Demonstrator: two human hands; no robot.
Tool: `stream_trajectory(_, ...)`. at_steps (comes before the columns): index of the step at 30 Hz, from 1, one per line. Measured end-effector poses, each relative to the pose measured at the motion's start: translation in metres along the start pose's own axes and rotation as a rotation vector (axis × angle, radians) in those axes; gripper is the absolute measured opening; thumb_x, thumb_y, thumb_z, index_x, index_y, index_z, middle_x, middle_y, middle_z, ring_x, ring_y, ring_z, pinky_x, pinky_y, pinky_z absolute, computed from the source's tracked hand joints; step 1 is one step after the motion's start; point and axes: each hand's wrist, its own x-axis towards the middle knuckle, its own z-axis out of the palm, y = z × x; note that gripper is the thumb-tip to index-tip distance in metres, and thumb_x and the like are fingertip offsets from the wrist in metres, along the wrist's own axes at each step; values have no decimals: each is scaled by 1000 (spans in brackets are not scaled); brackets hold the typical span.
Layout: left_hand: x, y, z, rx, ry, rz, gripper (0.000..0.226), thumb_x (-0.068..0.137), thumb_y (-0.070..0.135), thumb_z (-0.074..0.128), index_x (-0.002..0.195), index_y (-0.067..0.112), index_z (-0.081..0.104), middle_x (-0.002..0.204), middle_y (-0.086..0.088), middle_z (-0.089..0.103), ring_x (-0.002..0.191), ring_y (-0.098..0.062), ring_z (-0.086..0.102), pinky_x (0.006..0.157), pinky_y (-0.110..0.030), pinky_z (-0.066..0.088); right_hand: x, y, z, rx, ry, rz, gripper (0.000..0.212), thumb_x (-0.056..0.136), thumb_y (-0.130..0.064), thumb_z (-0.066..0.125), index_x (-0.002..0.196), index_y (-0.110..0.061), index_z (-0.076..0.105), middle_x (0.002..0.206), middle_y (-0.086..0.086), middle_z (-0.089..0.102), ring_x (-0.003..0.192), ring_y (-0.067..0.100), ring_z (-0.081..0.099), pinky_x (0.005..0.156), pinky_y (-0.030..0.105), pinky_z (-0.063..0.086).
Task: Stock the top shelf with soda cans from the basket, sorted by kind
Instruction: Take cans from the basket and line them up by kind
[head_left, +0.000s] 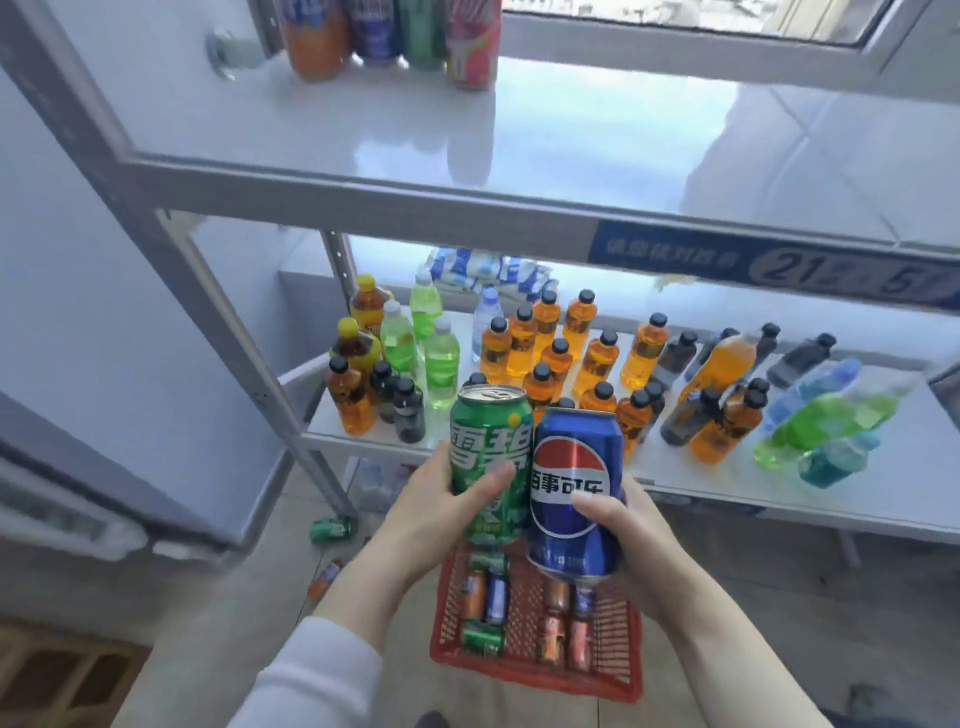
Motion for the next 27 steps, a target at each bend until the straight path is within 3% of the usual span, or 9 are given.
stream_trajectory(3, -8, 24, -34, 32, 101, 72, 55, 54, 80, 53, 99, 48, 48, 116, 10, 57, 106, -4, 56, 96, -36, 45, 4, -30, 36, 17, -24, -56, 94, 34, -55, 86, 114, -16, 56, 96, 7, 72, 86, 23, 70, 66, 29, 55)
stream_trajectory(7, -2, 46, -77, 71, 189, 206, 69, 56, 88, 50, 110, 44, 53, 114, 8, 61, 108, -10, 57, 96, -42, 46, 15, -66, 74, -6, -45, -136, 95, 34, -51, 87, 115, -13, 54, 94, 7, 73, 85, 23, 70, 66, 30, 55)
stream_trajectory(11, 2, 73, -101, 114, 257, 254, 74, 55, 90, 44, 109, 40, 54, 109, 10, 63, 102, -9, 59, 91, -40, 48, 25, -97, 96, 6, -28, -181, 74, 44, -39, 78, 111, -14, 56, 90, 4, 74, 83, 21, 70, 64, 28, 55)
stream_trajectory(13, 3, 88, -107, 139, 305, 285, 73, 56, 89, 43, 105, 36, 55, 104, 10, 64, 97, -8, 60, 87, -36, 49, 33, -113, 103, 8, 12, -208, 90, 36, -49, 87, 114, -17, 55, 97, 7, 72, 87, 22, 70, 66, 28, 55)
stream_trajectory(16, 10, 112, -110, 143, 367, 322, 60, 60, 80, 45, 99, 35, 55, 95, 14, 63, 91, -4, 59, 75, -25, 46, 45, -134, 108, -22, 80, -237, 108, 30, -61, 85, 123, -20, 46, 109, 11, 66, 92, 22, 69, 71, 32, 57)
stream_trajectory(18, 18, 126, -111, 121, 399, 340, 55, 61, 75, 50, 98, 35, 55, 92, 16, 63, 89, -2, 59, 70, -20, 44, 52, -147, 106, -21, 116, -241, 96, 44, -50, 84, 124, -21, 40, 111, 11, 63, 91, 22, 69, 74, 36, 57)
stream_trajectory(23, 44, 159, -106, 132, 456, 358, 65, 55, 82, 50, 97, 34, 55, 88, 17, 63, 87, -6, 60, 74, -30, 47, 71, -179, 91, 0, 186, -293, 53, 64, -37, 72, 108, -18, 51, 106, 15, 65, 83, 25, 69, 68, 36, 58)
stream_trajectory(27, 64, 187, -96, 155, 472, 374, 43, 76, 63, 57, 100, 28, 53, 88, 17, 59, 87, -10, 58, 68, -26, 44, 86, -201, 72, -7, 205, -344, 46, 73, -37, 72, 108, -16, 51, 106, 16, 65, 80, 24, 69, 62, 30, 57)
